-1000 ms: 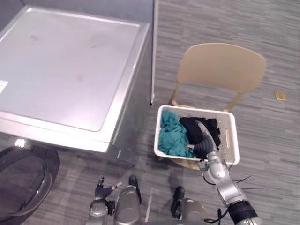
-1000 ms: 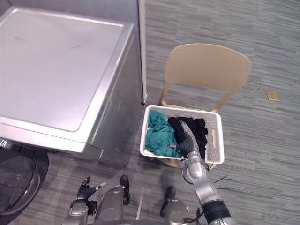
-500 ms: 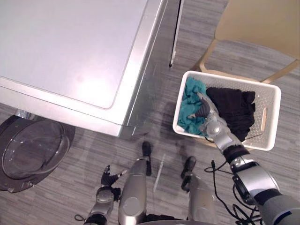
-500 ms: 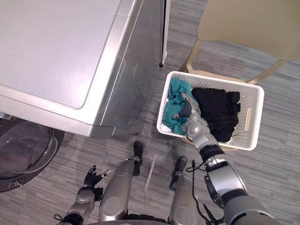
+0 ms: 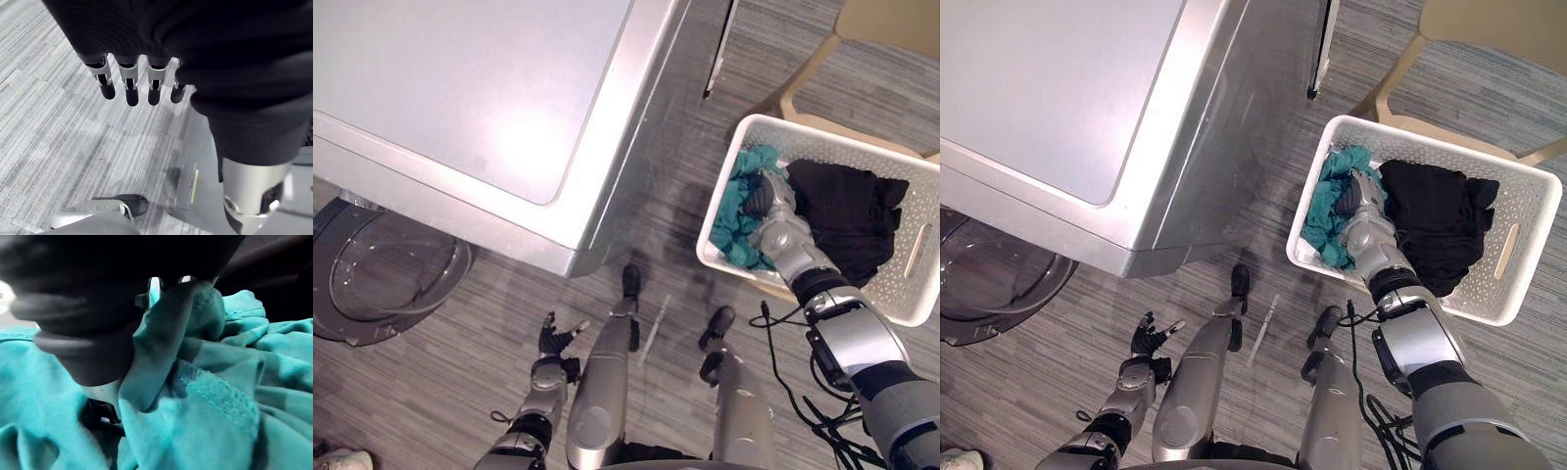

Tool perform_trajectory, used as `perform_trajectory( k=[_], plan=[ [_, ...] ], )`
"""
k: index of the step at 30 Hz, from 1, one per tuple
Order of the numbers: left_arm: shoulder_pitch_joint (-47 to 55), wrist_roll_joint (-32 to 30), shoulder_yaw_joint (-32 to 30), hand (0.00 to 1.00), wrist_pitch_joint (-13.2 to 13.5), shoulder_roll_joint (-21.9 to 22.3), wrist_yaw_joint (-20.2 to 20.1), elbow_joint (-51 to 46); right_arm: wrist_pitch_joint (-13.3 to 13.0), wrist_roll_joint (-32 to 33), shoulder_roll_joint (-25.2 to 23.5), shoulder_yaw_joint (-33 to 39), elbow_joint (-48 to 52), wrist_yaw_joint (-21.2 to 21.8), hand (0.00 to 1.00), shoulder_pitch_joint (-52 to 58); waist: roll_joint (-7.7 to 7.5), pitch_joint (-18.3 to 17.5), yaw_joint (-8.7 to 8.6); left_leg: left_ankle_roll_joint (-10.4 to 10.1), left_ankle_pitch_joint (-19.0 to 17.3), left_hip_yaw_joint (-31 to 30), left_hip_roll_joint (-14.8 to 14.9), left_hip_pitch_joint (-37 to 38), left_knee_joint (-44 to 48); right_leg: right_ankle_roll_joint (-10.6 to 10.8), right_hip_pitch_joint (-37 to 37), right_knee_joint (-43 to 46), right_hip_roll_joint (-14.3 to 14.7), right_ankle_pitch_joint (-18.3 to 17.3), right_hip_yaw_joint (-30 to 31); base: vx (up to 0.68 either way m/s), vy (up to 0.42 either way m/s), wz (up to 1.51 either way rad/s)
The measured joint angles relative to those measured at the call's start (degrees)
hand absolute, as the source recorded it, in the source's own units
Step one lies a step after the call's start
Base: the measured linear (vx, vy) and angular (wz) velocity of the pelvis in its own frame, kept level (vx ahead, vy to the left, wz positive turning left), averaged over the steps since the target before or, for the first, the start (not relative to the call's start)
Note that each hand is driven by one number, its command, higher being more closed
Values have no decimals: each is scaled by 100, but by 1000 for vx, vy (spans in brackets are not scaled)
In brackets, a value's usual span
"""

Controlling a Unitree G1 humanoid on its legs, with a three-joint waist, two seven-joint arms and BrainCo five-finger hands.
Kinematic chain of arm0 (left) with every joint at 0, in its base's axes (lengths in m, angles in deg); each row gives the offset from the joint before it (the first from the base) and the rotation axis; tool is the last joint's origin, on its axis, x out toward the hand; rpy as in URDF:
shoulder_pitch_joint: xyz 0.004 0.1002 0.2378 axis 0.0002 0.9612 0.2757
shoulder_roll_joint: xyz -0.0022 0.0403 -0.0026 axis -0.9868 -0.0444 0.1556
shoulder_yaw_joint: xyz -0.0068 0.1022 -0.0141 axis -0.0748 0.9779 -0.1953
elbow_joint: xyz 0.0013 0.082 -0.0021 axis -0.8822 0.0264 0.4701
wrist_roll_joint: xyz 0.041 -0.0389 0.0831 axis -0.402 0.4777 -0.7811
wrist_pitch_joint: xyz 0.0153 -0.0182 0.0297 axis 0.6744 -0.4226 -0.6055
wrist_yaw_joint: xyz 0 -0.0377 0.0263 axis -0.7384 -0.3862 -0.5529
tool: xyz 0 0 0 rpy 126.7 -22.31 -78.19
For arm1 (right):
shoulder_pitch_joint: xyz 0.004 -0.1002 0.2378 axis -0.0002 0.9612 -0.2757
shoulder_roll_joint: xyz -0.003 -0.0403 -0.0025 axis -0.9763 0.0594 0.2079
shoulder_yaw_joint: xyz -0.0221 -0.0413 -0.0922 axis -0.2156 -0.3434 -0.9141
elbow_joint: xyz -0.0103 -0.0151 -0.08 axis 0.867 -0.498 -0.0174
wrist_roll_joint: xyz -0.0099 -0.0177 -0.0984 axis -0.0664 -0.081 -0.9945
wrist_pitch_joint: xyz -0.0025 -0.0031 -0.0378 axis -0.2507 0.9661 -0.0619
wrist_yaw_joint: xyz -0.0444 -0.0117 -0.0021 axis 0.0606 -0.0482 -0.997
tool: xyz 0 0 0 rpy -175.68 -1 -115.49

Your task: Pick up the laundry basket with both hands and put the clothes into the washing machine.

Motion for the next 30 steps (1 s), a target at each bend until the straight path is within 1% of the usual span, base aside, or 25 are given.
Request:
perform_trajectory(
  k=[3,6,8,9,10,11,12,14,15,16,18,19,21,22,23,25,27,28,30],
  plan=[
    [2,0,1,0,-20,25,-4,-12,22,194,-3,381,797,-21,100,323,-3,2,-23,0,-1,10,1,149,-19,-7,132,-5,0,-6,15,0,0,0],
    [24,-12,-4,0,-35,91,-16,-38,10,522,-54,761,1676,-56,100,694,-33,20,-41,-1,-2,81,2,459,-116,-19,356,-13,-4,-19,79,-3,0,-4],
    [55,-41,-10,0,-100,89,-23,-79,-22,823,-247,1104,2429,-187,100,973,-82,49,-103,-3,-4,145,7,693,-191,-27,517,-15,-3,-36,145,-7,-7,-8],
    [103,-78,-12,0,-150,83,-31,-152,-60,995,-395,1252,2898,-256,100,1170,-104,62,-198,-5,-8,149,6,801,-200,-12,618,-17,-6,-56,147,0,0,0],
    [155,-116,-15,0,-158,72,-37,-216,-85,1077,-497,1326,3148,-259,100,1286,-126,75,-232,-7,-10,163,6,865,-211,-10,669,-17,-8,-63,158,0,0,0],
    [251,-191,-21,0,-167,47,-67,-333,-159,1256,-691,1400,3648,-269,100,1537,-186,110,-289,-15,-17,189,6,1010,-245,10,786,-20,-13,-94,179,0,0,0],
    [304,-220,-62,0,-201,32,-131,-367,-307,1471,-890,1448,4138,-269,100,1847,-236,139,-343,-20,-20,220,6,1180,-304,14,918,-21,-14,-120,199,0,0,0],
    [365,-220,-77,0,-256,26,-144,-406,-423,1671,-1091,1444,4590,-259,100,2195,-284,143,-349,-54,-49,255,17,1346,-312,11,1060,-31,-8,-138,231,14,-11,-8],
    [478,-228,-79,0,-256,20,-148,-496,-532,1828,-1316,1413,4988,-244,100,2560,-340,112,-359,-62,-76,317,31,1519,-336,13,1196,-63,5,-144,287,23,-9,-15],
    [548,-229,-82,0,-259,10,-150,-528,-551,1895,-1460,1392,5211,-223,100,2780,-380,61,-364,-67,-81,348,31,1610,-378,17,1270,-103,11,-146,308,21,-7,-14],
    [808,-280,-106,0,-261,-47,-160,-537,-620,2086,-1823,1270,5735,-70,100,3360,-545,-236,-525,-69,-81,379,10,1754,-521,37,1404,-234,17,-153,309,58,-5,-3],
    [854,-299,-106,0,-264,-66,-161,-537,-660,2140,-1904,1242,5871,-12,100,3505,-591,-272,-537,-69,-81,406,3,1853,-569,41,1479,-269,16,-151,325,82,-2,-7],
    [1083,-452,-105,0,-284,-157,-245,-513,-760,2341,-2121,1092,6438,137,100,4080,-741,-599,-595,-81,-91,502,-27,2149,-744,78,1719,-435,9,-127,382,102,2,-13],
    [1157,-455,-105,0,-283,-167,-258,-513,-786,2401,-2151,1045,6565,178,100,4174,-779,-682,-642,-81,-91,523,-34,2216,-789,90,1773,-480,8,-117,393,116,6,-13],
    [1248,-456,-109,0,-283,-187,-260,-511,-882,2587,-2200,948,6826,276,100,4344,-833,-794,-656,-85,-93,569,-42,2328,-833,100,1860,-531,6,-107,430,73,7,-14],
    [1344,-481,-108,0,-285,-198,-261,-506,-1036,2808,-2218,815,7198,394,100,4544,-869,-950,-659,-88,-95,672,-44,2482,-924,104,1916,-537,4,-104,518,54,6,-22],
    [1387,-572,-104,0,-281,-199,-263,-490,-1204,3014,-2238,673,7450,525,100,4656,-881,-1022,-664,-90,-96,735,-42,2598,-942,104,1945,-475,-2,-105,613,14,4,-20],
    [1384,-618,-93,0,-280,-194,-263,-457,-1280,3114,-2255,567,7551,594,100,4669,-878,-1020,-700,-105,-108,695,-40,2584,-885,115,1878,-296,-19,-137,656,-40,2,4],
    [1353,-673,-69,0,-274,-192,-268,-457,-1388,3220,-2258,467,7585,650,100,4676,-870,-1020,-863,-48,-158,434,-61,2389,-680,220,1696,186,-54,-271,826,-67,5,48]
  ],
)
